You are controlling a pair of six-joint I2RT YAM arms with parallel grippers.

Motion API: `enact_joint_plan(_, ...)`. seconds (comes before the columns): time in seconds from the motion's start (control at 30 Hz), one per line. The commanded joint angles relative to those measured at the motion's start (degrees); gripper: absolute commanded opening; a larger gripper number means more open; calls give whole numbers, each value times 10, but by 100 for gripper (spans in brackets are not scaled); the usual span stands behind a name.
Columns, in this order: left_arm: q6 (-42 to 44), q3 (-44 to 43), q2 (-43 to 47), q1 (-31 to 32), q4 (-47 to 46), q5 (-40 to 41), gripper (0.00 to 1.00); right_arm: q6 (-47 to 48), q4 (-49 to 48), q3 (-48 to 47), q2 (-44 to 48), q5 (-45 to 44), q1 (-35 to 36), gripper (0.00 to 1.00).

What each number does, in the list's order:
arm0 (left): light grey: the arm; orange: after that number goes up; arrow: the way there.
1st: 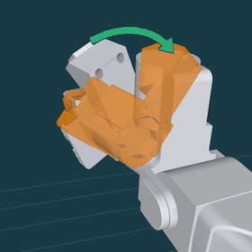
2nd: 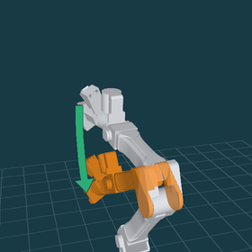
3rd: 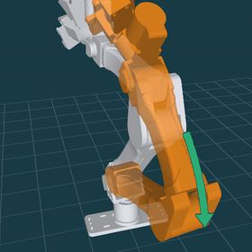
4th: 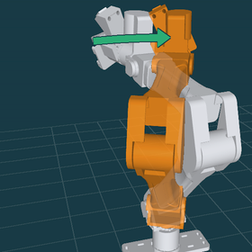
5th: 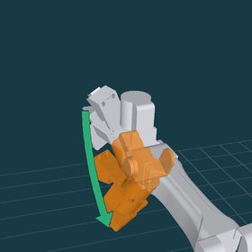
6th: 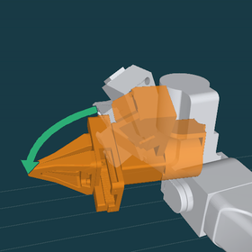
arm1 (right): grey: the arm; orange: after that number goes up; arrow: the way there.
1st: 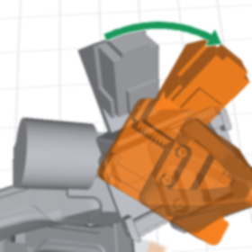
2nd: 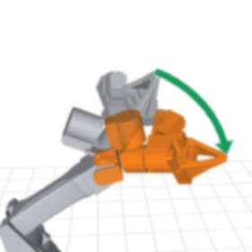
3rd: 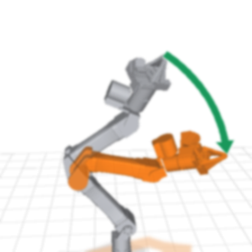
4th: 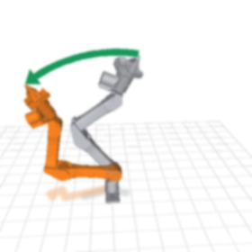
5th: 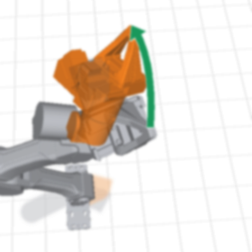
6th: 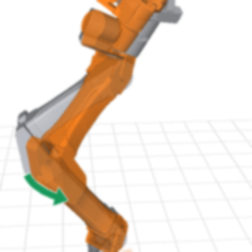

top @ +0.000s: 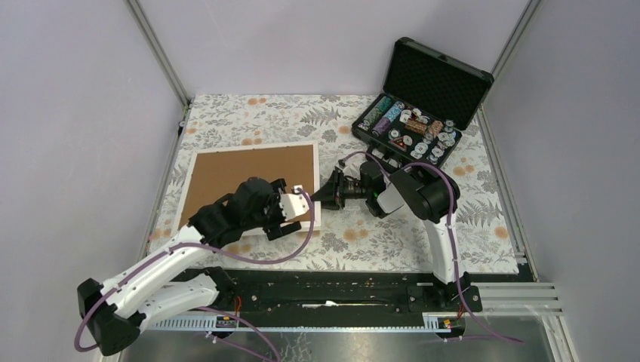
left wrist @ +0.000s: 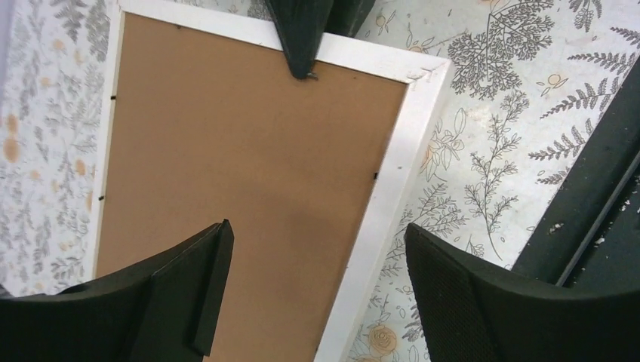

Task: Take the photo out of the frame
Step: Turn over the photo frame at the center of the board.

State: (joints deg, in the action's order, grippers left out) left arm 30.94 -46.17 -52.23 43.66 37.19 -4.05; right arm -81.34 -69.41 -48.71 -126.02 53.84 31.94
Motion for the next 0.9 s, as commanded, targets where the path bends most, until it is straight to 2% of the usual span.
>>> enact_joint_plan(0.0,-21,38,29,62,-24,123,87,-106,-65,-1,61,-55,0,0)
enact_joint_plan(0.07,-20,58,44,87,-36,153,88,-132,-72,-4,63,-65,-1,0)
enact_joint_plan(0.17,-1,79,49,94,-47,178,98,-167,-66,-16,72,-71,-4,0)
enact_joint_plan(0.27,29,90,68,98,-67,173,99,-196,-62,-23,85,-79,-7,0)
enact_joint_plan(0.33,45,105,67,107,-107,218,97,-215,-63,-26,91,-81,-5,0)
enact_joint_plan(0.4,56,117,44,111,-140,283,88,-228,-58,-24,98,-81,-4,0)
enact_joint_plan(0.5,65,125,30,112,-176,324,70,-235,-44,-18,109,-80,-4,0)
enact_joint_plan(0.6,116,144,26,114,-232,347,65,-246,-40,-14,114,-77,-1,0)
enact_joint_plan(0.67,134,146,11,115,-250,360,58,-251,-34,-20,119,-75,2,0)
enact_joint_plan(0.73,127,123,-2,114,-245,355,43,-248,-29,-24,128,-71,2,0)
enact_joint_plan(0.77,118,108,-5,113,-235,346,28,-243,-27,-26,134,-69,2,0)
enact_joint_plan(0.8,107,91,-7,111,-221,332,19,-240,-25,-26,140,-72,2,2)
enact_joint_plan(0.87,84,57,-13,101,-182,302,6,-228,-34,-29,150,-74,1,26)
